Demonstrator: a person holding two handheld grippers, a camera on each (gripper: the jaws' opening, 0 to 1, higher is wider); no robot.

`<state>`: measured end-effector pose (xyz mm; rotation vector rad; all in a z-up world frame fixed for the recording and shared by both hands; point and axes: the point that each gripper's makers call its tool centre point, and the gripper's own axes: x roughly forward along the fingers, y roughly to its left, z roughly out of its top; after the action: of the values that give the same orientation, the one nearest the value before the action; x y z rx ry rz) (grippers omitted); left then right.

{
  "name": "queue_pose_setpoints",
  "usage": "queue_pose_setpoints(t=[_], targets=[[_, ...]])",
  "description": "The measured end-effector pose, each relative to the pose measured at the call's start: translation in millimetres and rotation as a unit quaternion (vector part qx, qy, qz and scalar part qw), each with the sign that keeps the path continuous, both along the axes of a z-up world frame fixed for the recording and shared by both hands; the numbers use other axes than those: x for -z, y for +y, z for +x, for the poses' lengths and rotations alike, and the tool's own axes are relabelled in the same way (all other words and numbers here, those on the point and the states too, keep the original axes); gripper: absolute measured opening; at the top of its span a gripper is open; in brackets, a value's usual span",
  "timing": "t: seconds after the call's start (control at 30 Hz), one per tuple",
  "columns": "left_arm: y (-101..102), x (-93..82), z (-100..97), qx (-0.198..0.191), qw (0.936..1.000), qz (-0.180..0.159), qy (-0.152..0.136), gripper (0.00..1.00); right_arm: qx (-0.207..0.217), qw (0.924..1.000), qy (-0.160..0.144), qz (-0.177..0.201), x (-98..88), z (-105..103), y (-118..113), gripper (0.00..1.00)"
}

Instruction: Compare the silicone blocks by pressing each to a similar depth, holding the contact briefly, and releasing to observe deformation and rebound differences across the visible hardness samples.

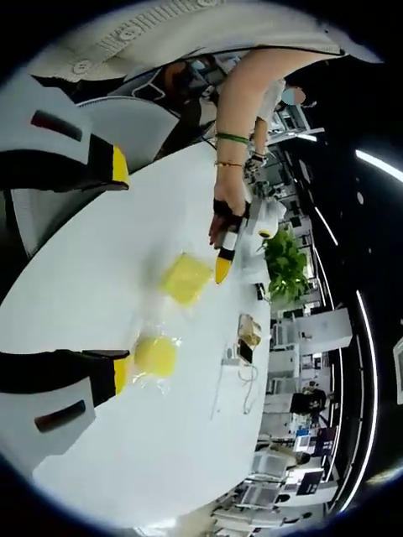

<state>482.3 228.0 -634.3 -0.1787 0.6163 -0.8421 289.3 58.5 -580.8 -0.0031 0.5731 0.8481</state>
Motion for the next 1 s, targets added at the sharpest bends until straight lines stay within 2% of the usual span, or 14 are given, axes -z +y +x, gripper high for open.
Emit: queue_pose_setpoints(t=[0.13, 0.43, 0.57, 1.0], targets=[[12, 19.4, 17.6, -0.01, 0.9997, 0.019, 0.009, 0.0, 0.008, 1.0, 0.005, -0.001, 2.2, 4, -4, 0.72], [23, 55.2, 35.2, -0.016, 0.9982, 0.047, 0.033, 0.0, 0.014, 0.9996, 0.024, 0.001, 12.5, 7, -4, 0.7], [25, 62.5, 36.9, -0.017, 0.9977, 0.052, 0.04, 0.0, 0.013, 0.9994, 0.031, -0.001, 17.4, 7, -4, 0.7], [29, 82.7, 34.0, 0.01, 0.9937, 0.106, 0.034, 0.0, 0.008, 0.999, 0.043, 0.011, 22.1, 5, 3, 0.69]])
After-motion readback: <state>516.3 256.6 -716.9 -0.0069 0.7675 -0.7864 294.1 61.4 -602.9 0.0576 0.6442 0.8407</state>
